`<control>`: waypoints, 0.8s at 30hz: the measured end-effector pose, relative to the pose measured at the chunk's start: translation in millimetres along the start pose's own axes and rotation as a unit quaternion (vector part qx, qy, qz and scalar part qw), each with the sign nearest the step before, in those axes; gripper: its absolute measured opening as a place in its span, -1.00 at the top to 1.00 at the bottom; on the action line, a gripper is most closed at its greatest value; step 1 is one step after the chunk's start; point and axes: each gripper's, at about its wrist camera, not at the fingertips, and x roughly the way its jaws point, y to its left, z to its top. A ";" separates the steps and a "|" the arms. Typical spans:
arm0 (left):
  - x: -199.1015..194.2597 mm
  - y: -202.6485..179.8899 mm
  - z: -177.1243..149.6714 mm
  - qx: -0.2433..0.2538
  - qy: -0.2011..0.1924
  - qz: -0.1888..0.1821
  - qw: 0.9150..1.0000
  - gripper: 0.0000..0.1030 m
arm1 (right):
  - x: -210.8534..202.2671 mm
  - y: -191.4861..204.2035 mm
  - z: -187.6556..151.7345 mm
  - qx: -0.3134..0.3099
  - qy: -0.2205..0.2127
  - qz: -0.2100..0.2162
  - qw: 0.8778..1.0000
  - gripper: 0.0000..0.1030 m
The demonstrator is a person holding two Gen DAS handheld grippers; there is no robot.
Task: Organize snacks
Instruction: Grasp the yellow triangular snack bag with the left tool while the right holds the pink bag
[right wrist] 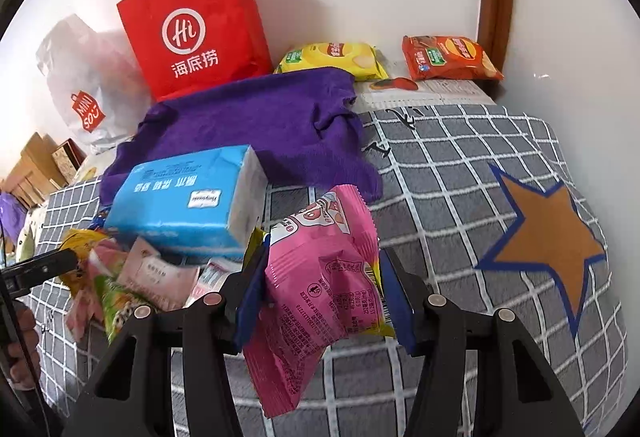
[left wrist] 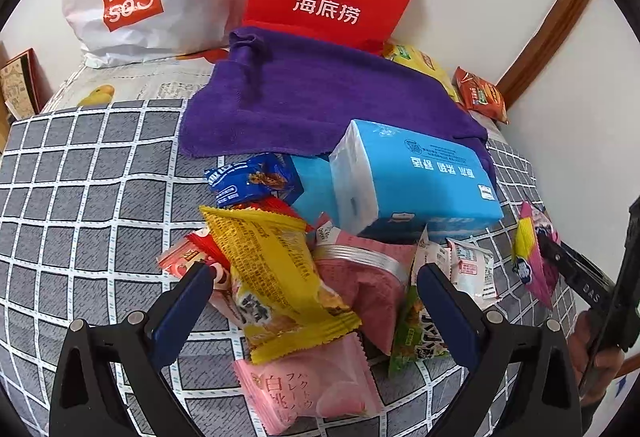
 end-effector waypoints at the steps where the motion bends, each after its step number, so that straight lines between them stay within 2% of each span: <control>1: -3.6 2.4 -1.1 -0.002 -0.004 0.000 1.000 -0.98 | -1.7 1.4 -3.2 -0.001 0.001 0.000 1.000 -0.06; 6: -27.8 31.0 -2.8 -0.032 -0.028 0.003 0.999 -0.98 | -5.1 9.0 -17.0 -0.014 0.007 0.005 1.000 -0.06; 12: -37.7 59.5 -8.2 -0.060 -0.034 0.026 0.997 -0.98 | 4.0 17.6 -30.0 -0.022 0.013 0.006 1.000 -0.06; 17: -25.9 56.6 -11.6 -0.059 -0.022 0.035 0.997 -0.95 | 1.5 22.9 -30.5 -0.039 0.008 0.000 0.999 -0.06; 24: -7.0 36.4 2.9 -0.050 -0.009 0.000 0.999 -0.93 | -5.6 15.7 -34.3 -0.028 0.007 0.010 1.000 -0.06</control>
